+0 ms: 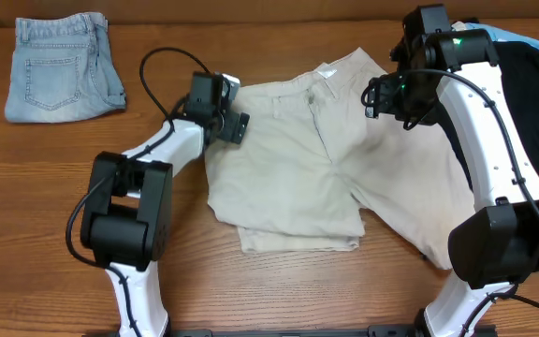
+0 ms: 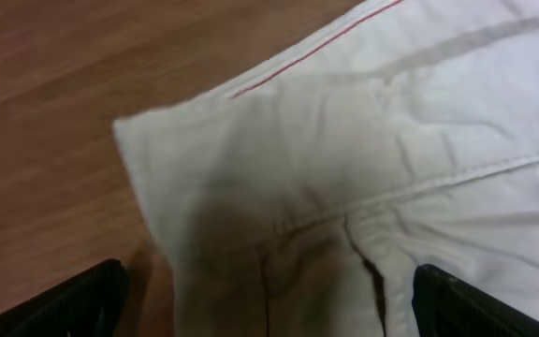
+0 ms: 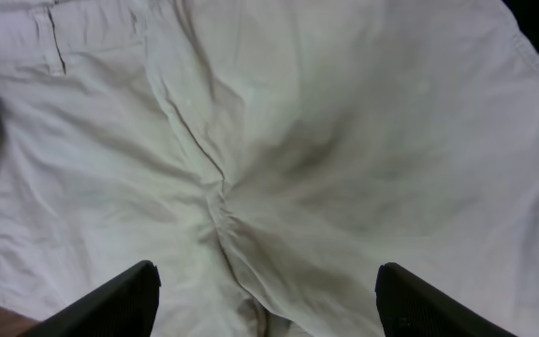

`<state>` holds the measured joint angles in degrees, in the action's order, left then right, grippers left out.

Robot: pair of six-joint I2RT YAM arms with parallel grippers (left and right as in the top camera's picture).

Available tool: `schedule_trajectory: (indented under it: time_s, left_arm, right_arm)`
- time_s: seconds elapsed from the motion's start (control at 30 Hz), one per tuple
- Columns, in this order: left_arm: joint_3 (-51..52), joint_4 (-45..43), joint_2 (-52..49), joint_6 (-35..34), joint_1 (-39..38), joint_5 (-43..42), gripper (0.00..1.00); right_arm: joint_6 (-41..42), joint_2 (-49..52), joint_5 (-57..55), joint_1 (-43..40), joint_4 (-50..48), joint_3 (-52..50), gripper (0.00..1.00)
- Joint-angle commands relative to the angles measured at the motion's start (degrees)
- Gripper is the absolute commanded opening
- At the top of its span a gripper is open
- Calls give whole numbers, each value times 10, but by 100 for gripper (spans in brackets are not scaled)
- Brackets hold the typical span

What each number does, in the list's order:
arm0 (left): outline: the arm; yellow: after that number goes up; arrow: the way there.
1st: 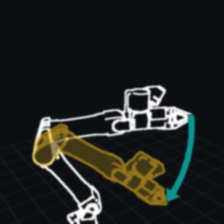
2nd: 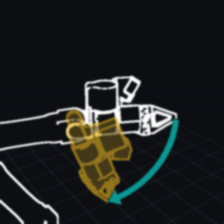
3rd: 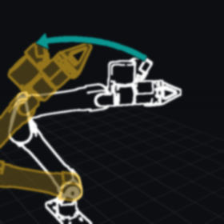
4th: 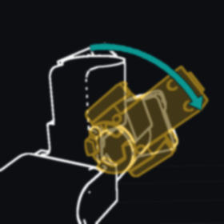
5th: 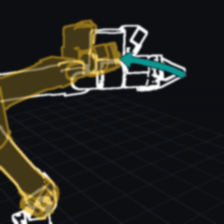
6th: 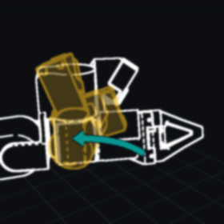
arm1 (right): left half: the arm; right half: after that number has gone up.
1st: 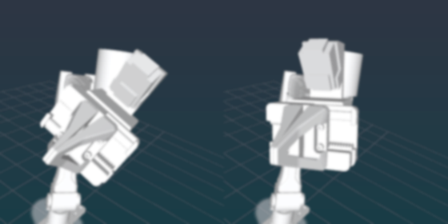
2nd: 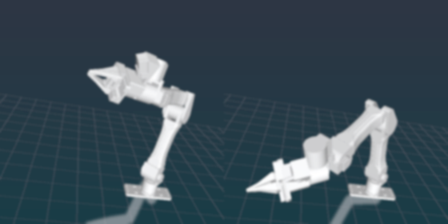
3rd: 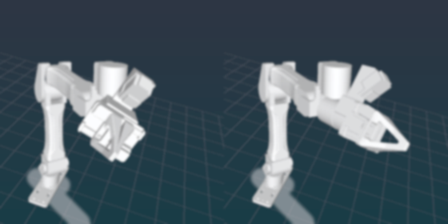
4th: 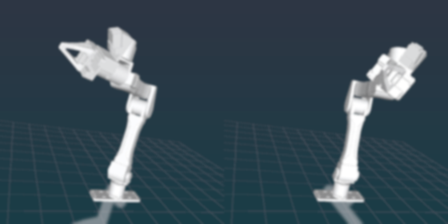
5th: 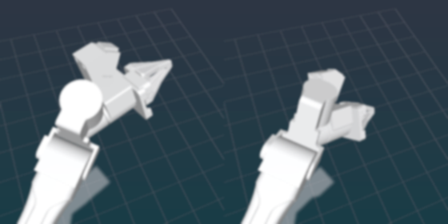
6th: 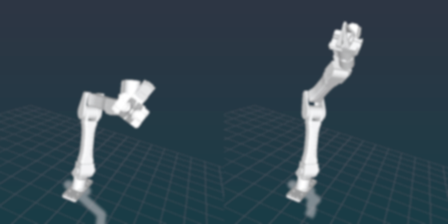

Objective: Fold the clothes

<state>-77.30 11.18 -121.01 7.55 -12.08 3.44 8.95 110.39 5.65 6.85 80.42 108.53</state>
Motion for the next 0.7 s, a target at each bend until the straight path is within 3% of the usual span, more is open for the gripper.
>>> schedule_trajectory:
  time_s: [0.0,0.3,0.43,0.67]
  left_arm:
    - [-69,34,-28,-22,43,60,100]
    - [-391,273,-28,-29,71,45,100]
    - [-525,411,-28,-56,69,22,100]
    - [-714,615,-28,-93,71,-5,100]
  right_arm:
    - [-3,-22,30,3,-1,-24,78]
    - [-82,-33,103,38,-7,-53,72]
    - [-94,-52,102,89,7,-53,71]
    - [-78,-69,99,211,49,-70,61]
